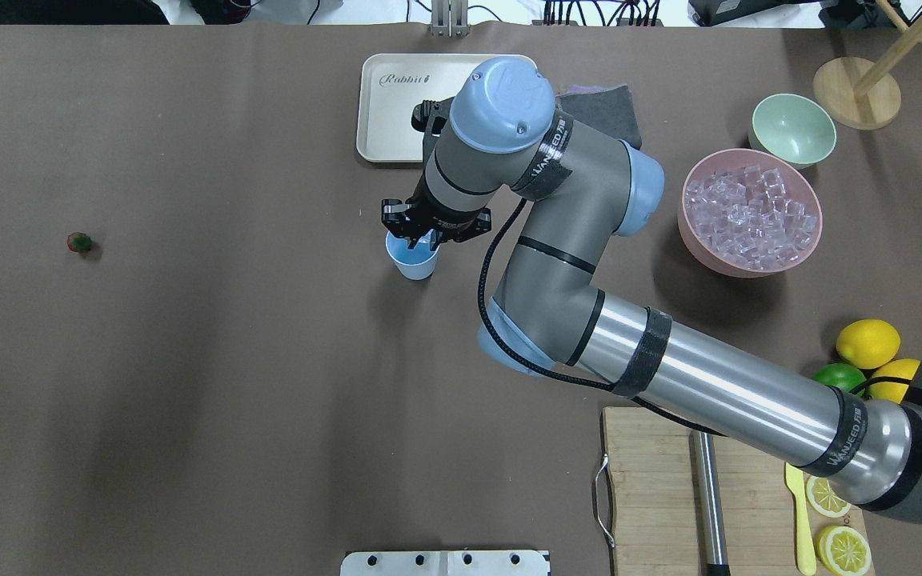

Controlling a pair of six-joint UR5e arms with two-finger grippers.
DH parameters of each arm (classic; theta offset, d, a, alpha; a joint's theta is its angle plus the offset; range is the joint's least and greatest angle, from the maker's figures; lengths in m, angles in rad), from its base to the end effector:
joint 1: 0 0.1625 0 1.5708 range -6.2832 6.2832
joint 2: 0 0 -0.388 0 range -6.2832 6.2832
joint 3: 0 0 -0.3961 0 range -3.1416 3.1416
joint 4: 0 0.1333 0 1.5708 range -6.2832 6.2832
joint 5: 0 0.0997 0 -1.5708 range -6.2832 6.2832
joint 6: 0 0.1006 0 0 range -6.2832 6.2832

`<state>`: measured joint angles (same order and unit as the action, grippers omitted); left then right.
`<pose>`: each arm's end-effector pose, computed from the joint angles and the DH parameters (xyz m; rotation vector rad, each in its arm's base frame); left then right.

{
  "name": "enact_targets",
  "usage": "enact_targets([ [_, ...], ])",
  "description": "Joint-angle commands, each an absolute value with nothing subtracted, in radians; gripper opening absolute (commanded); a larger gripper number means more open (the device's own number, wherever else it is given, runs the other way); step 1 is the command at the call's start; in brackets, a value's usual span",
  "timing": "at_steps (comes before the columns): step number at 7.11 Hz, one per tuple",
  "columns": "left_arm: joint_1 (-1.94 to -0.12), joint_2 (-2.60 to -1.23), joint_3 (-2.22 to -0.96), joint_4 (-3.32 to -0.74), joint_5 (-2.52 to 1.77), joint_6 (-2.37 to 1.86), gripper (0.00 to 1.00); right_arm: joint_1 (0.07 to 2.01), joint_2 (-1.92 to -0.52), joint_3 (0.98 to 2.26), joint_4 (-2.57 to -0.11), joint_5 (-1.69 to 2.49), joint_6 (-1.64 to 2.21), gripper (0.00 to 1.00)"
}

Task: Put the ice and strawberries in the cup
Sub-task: 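Carry the ice cube with the right gripper over the blue cup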

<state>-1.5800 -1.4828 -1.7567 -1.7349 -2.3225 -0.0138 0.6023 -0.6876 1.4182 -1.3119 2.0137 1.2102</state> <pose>-0.0690 -0.4748 0.5554 0.2478 0.7478 0.0767 -0.5468 -0.4854 0.1110 0.0904 -1.0478 0.0000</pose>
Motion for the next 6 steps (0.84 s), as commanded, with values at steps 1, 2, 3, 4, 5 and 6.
enact_targets([
  [1, -1.578, -1.485, -1.755, -1.735, -2.322, -0.014, 0.98, 0.598, -0.670, 1.396, -1.312, 2.006, 1.215, 0.00],
  [2, -1.580, -1.494, -1.746, -1.735, -2.322, -0.014, 0.98, 0.597, -0.670, 1.394, -1.312, 1.997, 1.215, 0.72],
  [3, -1.580, -1.497, -1.741, -1.735, -2.322, -0.014, 0.98, 0.598, -0.670, 1.394, -1.313, 1.987, 1.223, 0.99],
  [4, -1.578, -1.499, -1.740, -1.735, -2.322, -0.014, 0.98, 0.598, -0.670, 1.396, -1.313, 1.987, 1.224, 0.99],
  [5, -1.580, -1.503, -1.738, -1.733, -2.322, -0.015, 0.98, 0.604, -0.670, 1.408, -1.321, 1.999, 1.227, 0.99],
  [6, -1.580, -1.505, -1.738, -1.735, -2.322, -0.015, 0.98, 0.644, -0.679, 1.437, -1.344, 2.079, 1.226, 0.99],
])
